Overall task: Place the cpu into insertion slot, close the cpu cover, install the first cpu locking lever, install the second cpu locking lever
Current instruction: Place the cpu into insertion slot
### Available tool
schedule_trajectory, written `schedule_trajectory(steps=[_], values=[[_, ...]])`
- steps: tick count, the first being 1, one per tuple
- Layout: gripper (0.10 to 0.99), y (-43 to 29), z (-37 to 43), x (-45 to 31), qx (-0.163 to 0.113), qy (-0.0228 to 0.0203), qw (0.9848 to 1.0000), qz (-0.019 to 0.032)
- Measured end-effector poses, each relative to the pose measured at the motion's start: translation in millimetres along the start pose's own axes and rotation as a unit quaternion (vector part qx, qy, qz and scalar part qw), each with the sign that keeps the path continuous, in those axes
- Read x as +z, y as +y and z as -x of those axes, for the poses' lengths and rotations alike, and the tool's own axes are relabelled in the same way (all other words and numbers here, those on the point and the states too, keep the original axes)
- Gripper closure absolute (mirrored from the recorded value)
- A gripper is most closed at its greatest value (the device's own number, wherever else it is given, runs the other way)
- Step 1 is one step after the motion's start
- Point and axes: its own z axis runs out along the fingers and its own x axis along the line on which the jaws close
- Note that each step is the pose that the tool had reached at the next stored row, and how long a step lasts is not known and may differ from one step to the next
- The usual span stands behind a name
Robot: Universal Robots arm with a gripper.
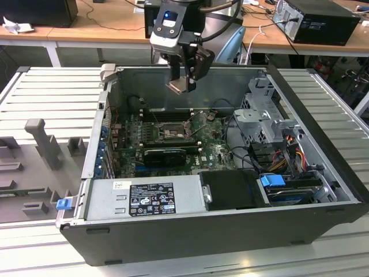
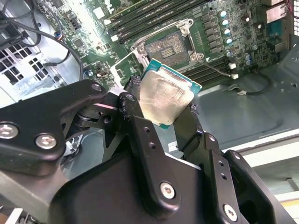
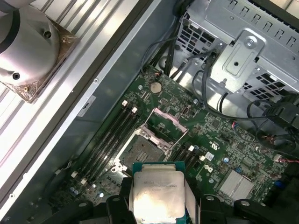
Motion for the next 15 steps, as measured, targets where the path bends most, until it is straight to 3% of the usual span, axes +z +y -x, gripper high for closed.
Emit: schedule_trajectory(steps=[15], values=[[0.557, -0.1, 0.0, 0.7, 0.050, -0.0045, 0.9987, 0.0009]])
